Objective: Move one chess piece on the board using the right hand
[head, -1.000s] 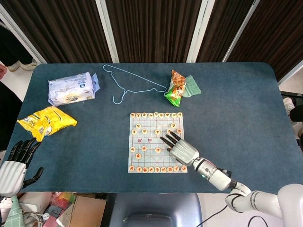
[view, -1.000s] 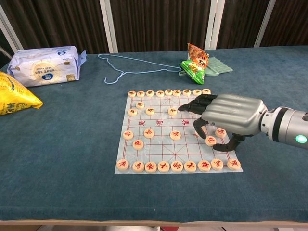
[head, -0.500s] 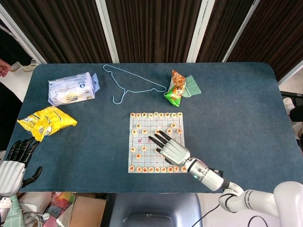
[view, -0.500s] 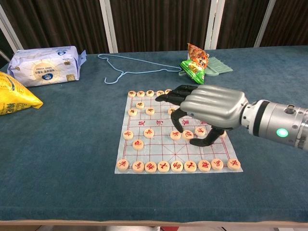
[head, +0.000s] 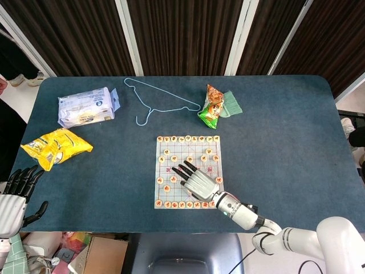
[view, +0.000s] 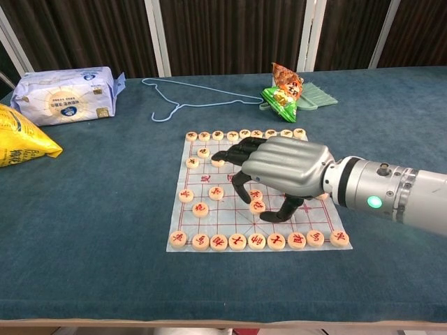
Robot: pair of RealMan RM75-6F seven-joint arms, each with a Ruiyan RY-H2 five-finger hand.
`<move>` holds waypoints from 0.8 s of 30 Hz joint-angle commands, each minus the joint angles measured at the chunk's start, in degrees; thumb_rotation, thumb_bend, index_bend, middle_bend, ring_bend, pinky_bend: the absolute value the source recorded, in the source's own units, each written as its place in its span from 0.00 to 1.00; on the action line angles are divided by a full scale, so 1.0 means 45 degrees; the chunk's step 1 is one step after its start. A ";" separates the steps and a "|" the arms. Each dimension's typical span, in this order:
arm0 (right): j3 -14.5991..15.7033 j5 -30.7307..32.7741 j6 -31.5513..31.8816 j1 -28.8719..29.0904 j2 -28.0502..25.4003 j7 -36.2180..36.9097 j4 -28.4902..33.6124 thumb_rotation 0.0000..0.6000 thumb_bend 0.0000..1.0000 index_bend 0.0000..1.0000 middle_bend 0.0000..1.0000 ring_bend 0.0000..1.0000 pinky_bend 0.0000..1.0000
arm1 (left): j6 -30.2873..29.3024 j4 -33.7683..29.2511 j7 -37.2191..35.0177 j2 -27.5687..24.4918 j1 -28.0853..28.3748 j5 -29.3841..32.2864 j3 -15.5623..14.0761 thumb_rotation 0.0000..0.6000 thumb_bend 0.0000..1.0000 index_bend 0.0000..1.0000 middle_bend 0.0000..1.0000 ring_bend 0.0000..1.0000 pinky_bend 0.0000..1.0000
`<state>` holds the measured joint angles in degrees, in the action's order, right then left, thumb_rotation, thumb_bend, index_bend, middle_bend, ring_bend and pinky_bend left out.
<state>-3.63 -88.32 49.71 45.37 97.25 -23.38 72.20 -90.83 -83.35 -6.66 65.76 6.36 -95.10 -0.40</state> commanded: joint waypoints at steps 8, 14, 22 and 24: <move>-0.0087 0.0459 -0.0264 0.0163 0.0260 -0.0183 -0.0321 1.00 0.45 0.64 0.06 0.00 0.00 | 0.0018 -0.0016 -0.0057 -0.0028 -0.0004 0.0059 0.0028 1.00 0.35 0.00 0.00 0.00 0.02; -0.0097 0.0633 -0.0310 0.0218 0.0351 -0.0351 -0.0346 1.00 0.45 0.60 0.06 0.00 0.00 | -0.0008 -0.0009 -0.0124 -0.0055 -0.0017 0.0055 0.0033 1.00 0.35 0.00 0.00 0.00 0.02; 0.0009 0.0608 -0.0134 0.0198 0.0276 -0.0594 -0.0212 1.00 0.45 0.52 0.06 0.00 0.00 | -0.0051 -0.0025 -0.0238 -0.0106 -0.0041 0.0009 0.0006 1.00 0.35 0.00 0.00 0.00 0.02; 0.0013 0.0657 -0.0087 0.0174 0.0194 -0.0685 -0.0098 1.00 0.45 0.50 0.06 0.00 0.00 | -0.0043 -0.0036 -0.0228 -0.0113 -0.0042 -0.0012 -0.0009 1.00 0.35 0.00 0.00 0.00 0.02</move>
<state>-3.60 -85.47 49.22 46.22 98.29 -26.29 71.55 -91.02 -83.51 -7.69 65.26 6.17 -95.15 -0.44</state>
